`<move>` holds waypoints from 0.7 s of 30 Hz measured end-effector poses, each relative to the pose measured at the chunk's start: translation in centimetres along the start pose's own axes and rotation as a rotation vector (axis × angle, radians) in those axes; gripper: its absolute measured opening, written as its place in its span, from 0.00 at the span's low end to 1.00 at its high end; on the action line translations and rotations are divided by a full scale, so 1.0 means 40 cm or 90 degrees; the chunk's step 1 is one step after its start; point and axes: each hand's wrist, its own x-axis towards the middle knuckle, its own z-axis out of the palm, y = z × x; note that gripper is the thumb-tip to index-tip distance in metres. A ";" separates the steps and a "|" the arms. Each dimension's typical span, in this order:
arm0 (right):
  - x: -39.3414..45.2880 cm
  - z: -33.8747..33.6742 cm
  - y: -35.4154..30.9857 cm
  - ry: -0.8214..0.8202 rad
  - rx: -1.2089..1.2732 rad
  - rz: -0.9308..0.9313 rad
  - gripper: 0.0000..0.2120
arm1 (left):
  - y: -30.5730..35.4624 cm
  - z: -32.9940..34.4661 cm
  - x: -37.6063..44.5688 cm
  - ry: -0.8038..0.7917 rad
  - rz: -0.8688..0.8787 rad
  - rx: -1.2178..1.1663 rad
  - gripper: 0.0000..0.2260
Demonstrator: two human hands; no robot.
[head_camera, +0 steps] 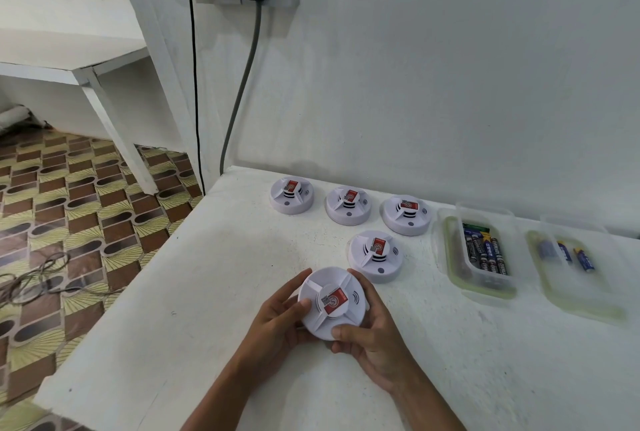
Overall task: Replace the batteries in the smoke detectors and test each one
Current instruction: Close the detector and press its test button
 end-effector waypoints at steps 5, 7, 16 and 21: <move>-0.002 0.001 -0.003 0.002 0.008 -0.004 0.38 | -0.001 0.000 0.003 0.000 -0.002 -0.004 0.22; -0.003 0.004 -0.006 0.004 0.009 -0.003 0.38 | -0.001 0.000 0.003 -0.002 -0.001 -0.005 0.22; -0.007 0.012 -0.015 -0.001 0.032 0.010 0.40 | -0.004 -0.004 0.004 -0.004 -0.006 -0.020 0.22; -0.006 0.011 -0.021 -0.046 0.158 0.038 0.40 | 0.000 -0.008 0.001 -0.024 -0.011 -0.045 0.34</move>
